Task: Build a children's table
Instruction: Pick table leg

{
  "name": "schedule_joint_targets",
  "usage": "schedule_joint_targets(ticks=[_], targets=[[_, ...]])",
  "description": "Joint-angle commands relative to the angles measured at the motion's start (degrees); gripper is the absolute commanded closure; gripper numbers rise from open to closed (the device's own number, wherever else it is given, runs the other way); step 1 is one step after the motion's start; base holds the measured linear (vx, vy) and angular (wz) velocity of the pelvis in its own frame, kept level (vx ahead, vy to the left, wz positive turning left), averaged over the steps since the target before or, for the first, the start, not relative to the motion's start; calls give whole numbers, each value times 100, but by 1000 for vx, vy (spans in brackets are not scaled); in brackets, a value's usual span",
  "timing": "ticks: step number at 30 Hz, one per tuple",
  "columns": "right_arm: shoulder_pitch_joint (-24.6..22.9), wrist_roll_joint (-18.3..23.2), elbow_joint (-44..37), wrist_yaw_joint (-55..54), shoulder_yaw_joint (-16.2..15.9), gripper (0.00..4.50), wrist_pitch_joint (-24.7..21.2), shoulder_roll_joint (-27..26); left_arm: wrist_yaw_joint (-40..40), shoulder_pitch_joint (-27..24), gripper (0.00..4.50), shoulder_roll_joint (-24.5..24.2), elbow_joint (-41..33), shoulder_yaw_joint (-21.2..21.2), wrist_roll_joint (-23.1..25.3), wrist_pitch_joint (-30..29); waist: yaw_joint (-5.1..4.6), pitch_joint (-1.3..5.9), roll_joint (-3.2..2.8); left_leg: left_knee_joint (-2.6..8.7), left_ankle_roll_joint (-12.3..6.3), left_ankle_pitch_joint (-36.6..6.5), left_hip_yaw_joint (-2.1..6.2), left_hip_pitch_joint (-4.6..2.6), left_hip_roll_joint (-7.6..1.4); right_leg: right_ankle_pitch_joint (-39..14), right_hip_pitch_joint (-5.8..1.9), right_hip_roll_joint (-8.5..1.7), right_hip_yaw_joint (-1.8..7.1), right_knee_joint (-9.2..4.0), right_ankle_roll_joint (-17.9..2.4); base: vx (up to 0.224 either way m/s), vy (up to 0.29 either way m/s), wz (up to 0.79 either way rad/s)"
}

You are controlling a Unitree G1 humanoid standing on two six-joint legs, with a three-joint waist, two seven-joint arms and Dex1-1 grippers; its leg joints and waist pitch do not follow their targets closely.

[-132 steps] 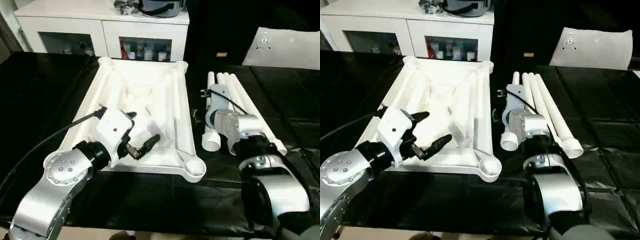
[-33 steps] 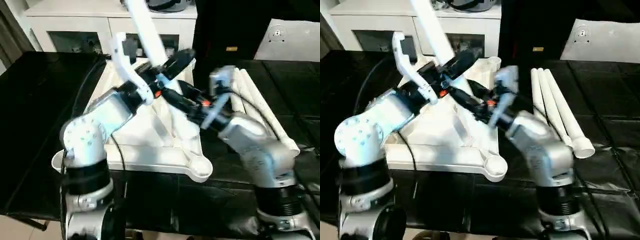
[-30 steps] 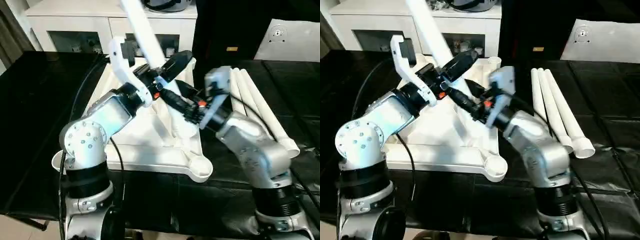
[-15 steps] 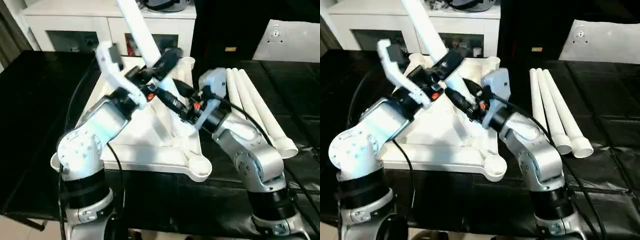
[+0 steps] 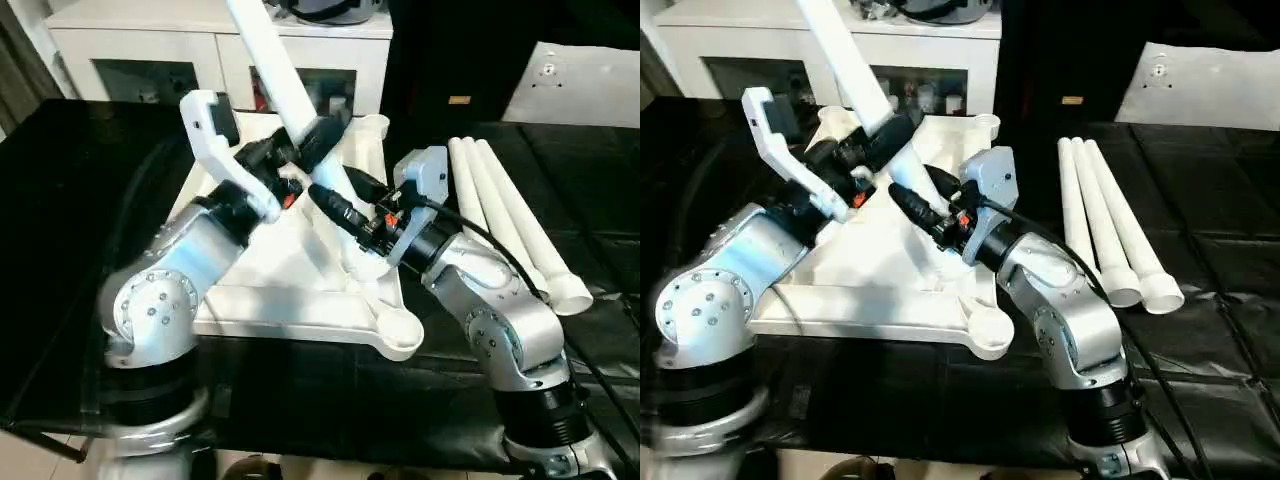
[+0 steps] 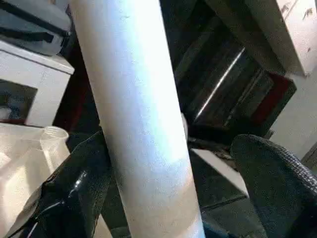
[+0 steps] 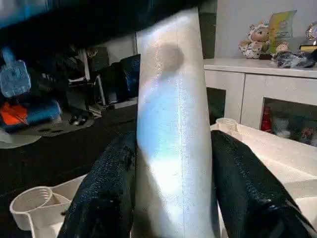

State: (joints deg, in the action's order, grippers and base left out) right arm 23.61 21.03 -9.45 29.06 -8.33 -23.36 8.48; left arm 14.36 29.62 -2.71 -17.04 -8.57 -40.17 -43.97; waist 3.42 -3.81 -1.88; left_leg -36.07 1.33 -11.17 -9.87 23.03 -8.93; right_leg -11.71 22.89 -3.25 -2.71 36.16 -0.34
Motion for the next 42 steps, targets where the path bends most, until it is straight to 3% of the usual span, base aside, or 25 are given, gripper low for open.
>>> schedule_joint_targets(ticks=[1,3,14,26,31,36,42], targets=[[-53,-17,-139,93,-65,268,98,-7,302,11,37,-30,-90,222,121,210,2,420,41,453,-34,-665,153,-132,-390,-797,-278,-472,298,-447,-977,0,0,0],[-117,-47,-107,213,-122,268,286,7,526,-6,37,-133,-34,345,251,388,3,426,36,453,-32,-639,155,-128,-386,-702,-280,-471,295,-435,-991,0,0,0],[-286,-318,53,385,-284,268,818,77,1219,-123,141,-611,156,810,836,1172,-6,439,3,448,-45,-639,156,-132,-380,-456,-291,-467,293,-396,-1104,0,0,0],[-399,-437,276,502,-274,268,1274,62,1469,-219,241,-681,203,947,866,1321,-13,441,-9,450,-47,-740,154,-133,-384,-348,-306,-472,292,-387,-1249,0,0,0],[-383,-485,362,557,-270,268,1389,50,1500,-226,259,-645,222,955,800,1308,-11,441,-16,449,-71,-735,157,-140,-389,-348,-304,-466,290,-383,-1267,0,0,0],[-345,-536,450,610,-293,268,1534,77,1138,-157,265,-207,256,540,-6,798,-7,442,-16,433,-69,-775,150,-137,-385,-332,-311,-470,289,-374,-1355,0,0,0],[-309,-593,486,601,-292,268,1584,84,1013,-75,267,-240,327,563,126,745,-12,437,-7,443,-92,-834,154,-145,-385,-510,-303,-461,290,-404,-1273,0,0,0]])
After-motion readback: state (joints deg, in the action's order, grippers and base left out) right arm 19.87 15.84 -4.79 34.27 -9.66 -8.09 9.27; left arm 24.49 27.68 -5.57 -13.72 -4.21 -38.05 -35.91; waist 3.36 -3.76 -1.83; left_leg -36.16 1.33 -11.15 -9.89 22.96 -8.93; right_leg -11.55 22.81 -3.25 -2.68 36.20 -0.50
